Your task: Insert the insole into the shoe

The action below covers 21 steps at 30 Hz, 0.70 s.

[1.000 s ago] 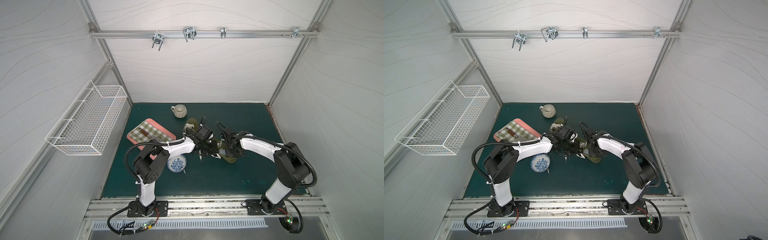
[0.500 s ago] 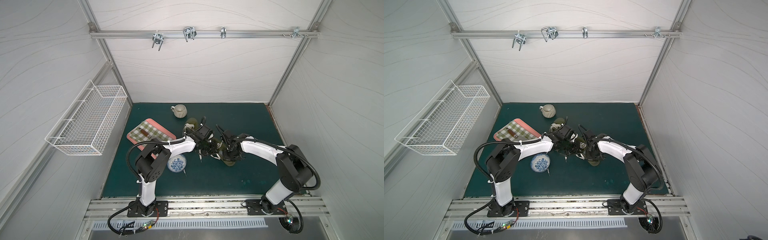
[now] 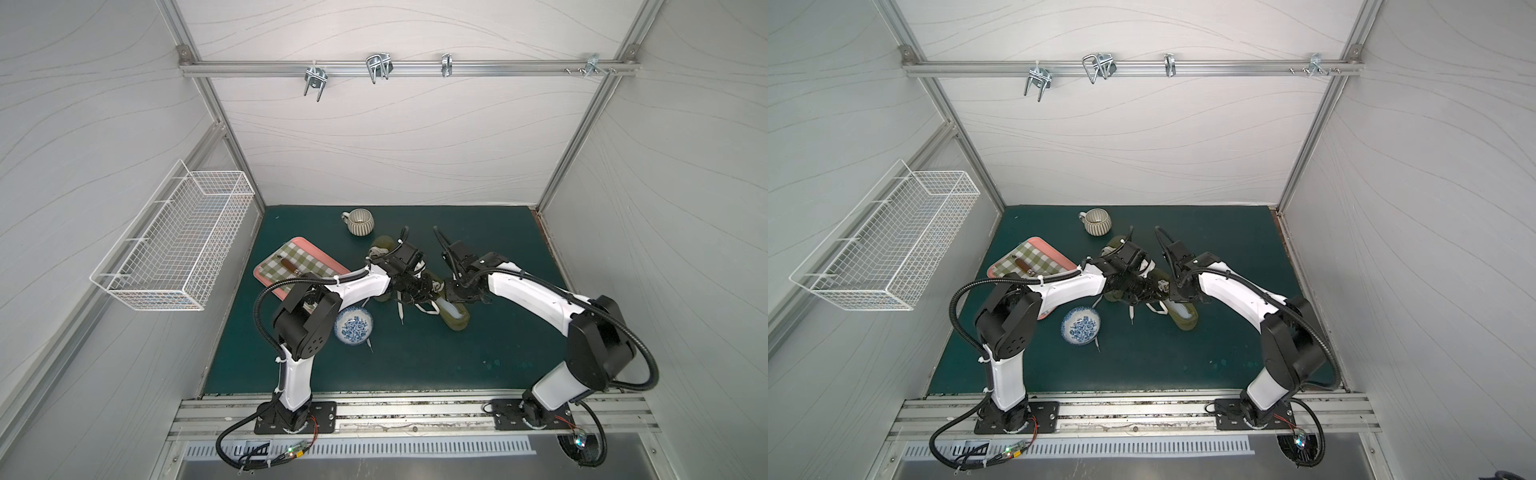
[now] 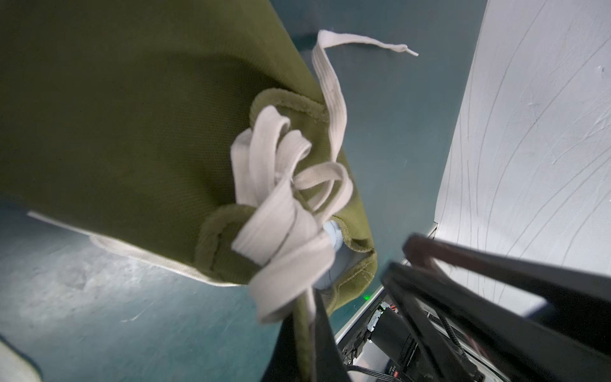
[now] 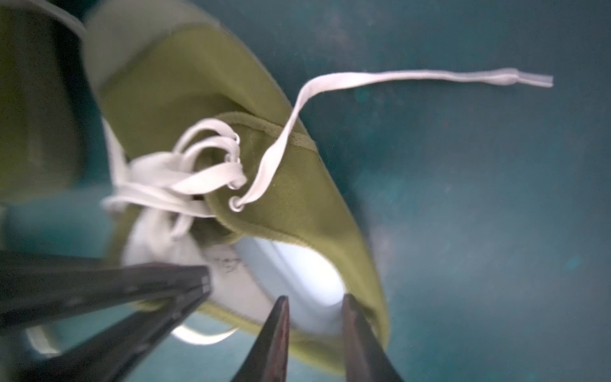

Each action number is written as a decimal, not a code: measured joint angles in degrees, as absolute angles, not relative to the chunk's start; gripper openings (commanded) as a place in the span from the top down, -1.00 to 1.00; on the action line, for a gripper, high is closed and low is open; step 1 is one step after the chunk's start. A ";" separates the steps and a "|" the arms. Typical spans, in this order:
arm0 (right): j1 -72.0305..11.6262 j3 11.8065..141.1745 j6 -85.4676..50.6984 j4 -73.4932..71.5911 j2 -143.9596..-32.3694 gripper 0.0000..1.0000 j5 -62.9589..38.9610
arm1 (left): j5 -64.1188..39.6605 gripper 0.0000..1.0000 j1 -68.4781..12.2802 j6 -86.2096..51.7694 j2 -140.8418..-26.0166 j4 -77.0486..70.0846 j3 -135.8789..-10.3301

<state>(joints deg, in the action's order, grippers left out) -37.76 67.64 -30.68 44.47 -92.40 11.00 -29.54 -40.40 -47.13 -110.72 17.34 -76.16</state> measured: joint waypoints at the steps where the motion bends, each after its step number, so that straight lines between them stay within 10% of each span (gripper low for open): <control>1: -37.95 67.57 -30.20 44.36 -93.49 0.01 11.51 | -29.67 1.00 -40.38 -47.16 -110.72 17.34 -76.16; 21: -39.53 66.52 -28.05 38.06 -100.51 -0.22 17.45 | -30.74 1.00 -40.23 -48.03 -110.72 16.51 -76.01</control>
<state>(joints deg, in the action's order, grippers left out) -39.53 66.52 -28.05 38.06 -100.51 17.45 -30.74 -40.23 -48.03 -110.72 16.51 -76.01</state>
